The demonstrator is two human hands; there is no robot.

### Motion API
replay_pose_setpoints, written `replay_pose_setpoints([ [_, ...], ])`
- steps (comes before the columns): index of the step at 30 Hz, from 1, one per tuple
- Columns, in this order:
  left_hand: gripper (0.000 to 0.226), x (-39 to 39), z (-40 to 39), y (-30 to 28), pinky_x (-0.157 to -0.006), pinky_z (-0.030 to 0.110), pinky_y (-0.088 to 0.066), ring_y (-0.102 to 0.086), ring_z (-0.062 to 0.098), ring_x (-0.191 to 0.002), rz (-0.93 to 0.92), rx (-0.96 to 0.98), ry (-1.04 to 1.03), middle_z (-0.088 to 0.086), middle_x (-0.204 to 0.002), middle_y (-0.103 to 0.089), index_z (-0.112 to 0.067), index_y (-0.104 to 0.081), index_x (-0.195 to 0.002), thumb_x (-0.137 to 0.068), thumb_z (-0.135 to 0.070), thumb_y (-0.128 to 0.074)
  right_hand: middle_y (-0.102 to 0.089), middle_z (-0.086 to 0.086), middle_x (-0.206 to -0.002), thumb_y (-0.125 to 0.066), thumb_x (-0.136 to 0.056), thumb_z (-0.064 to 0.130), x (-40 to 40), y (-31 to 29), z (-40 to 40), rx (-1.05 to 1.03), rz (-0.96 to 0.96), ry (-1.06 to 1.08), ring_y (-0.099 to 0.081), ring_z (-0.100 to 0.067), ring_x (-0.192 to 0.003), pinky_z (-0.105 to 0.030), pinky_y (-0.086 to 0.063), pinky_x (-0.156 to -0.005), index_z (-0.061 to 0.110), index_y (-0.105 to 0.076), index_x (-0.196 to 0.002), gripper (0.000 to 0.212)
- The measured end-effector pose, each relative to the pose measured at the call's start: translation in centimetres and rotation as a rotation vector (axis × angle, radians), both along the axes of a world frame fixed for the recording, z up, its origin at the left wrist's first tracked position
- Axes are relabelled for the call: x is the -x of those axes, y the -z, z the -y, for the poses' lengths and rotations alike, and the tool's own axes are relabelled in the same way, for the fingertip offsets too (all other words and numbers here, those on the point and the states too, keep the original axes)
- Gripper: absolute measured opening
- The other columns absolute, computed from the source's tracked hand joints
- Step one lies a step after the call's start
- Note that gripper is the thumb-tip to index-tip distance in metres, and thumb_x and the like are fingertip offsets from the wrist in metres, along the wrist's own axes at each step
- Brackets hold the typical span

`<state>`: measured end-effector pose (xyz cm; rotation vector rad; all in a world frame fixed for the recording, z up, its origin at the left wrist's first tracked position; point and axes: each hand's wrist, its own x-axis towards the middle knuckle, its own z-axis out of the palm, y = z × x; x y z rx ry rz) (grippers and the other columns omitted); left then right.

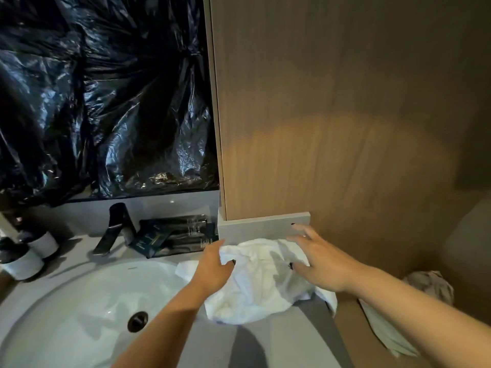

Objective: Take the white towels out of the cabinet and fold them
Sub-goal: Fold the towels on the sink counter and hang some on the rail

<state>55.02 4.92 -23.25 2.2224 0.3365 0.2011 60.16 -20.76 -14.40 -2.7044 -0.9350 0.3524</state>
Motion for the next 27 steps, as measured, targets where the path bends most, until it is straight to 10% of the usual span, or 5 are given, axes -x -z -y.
replay_pose_setpoints([
  [2, 0.033, -1.1, -0.1, 1.5, -0.089, 0.023, -0.053, -0.065, 0.005, -0.096, 0.050, 0.079, -0.014, -0.023, -0.100, -0.071, -0.032, -0.068, -0.104, -0.087, -0.003, -0.068, -0.003, 0.012, -0.160, -0.053, -0.098, 0.037, 1.1, 2.3, -1.1, -0.101, -0.068, 0.073, -0.055, -0.011, -0.107, -0.020, -0.038, -0.092, 0.026, -0.030, -0.149, 0.057],
  [5, 0.033, -3.0, -0.5, 4.2, -0.108, 0.044, -0.040, -0.056, 0.028, -0.120, -0.069, 0.044, -0.050, 0.006, -0.124, -0.065, -0.013, -0.062, -0.125, -0.092, -0.017, -0.064, -0.004, 0.014, -0.160, -0.048, -0.099, 0.036, 3.1, 6.0, -2.1, -0.149, -0.112, 0.137, -0.051, -0.013, -0.121, -0.019, -0.034, -0.101, 0.029, -0.029, -0.150, 0.054],
  [11, 0.027, -3.2, -1.9, 7.3, -0.105, 0.036, -0.033, -0.043, 0.031, -0.125, -0.121, -0.146, -0.157, 0.012, -0.127, -0.058, -0.018, -0.062, -0.124, -0.098, -0.024, -0.056, -0.005, 0.012, -0.159, -0.044, -0.096, 0.034, 5.8, 10.0, 0.0, -0.080, -0.066, 0.139, -0.048, -0.020, -0.126, -0.026, -0.042, -0.095, 0.033, -0.030, -0.146, 0.053],
  [21, 0.012, 4.5, 3.7, -2.9, -0.068, 0.009, -0.045, -0.060, 0.000, -0.078, 0.445, 0.428, 0.037, -0.019, -0.086, -0.064, -0.029, -0.057, -0.092, -0.098, -0.019, -0.055, -0.014, 0.022, -0.154, -0.063, -0.090, 0.045, 5.6, 5.4, -3.6, -0.468, 0.138, 0.262, -0.015, 0.006, -0.140, -0.013, -0.016, -0.114, 0.035, -0.013, -0.150, 0.079],
  [27, 0.009, 9.0, 5.4, -3.3, -0.073, 0.006, -0.045, -0.063, 0.001, -0.090, 0.452, 0.498, 0.205, -0.022, -0.093, -0.067, -0.032, -0.060, -0.095, -0.087, -0.036, -0.057, -0.069, 0.007, -0.114, -0.060, -0.094, 0.005, 9.7, 4.0, -4.9, -0.783, 0.103, 0.300, -0.061, -0.005, -0.109, -0.025, -0.049, -0.096, 0.022, -0.067, -0.112, 0.026],
])
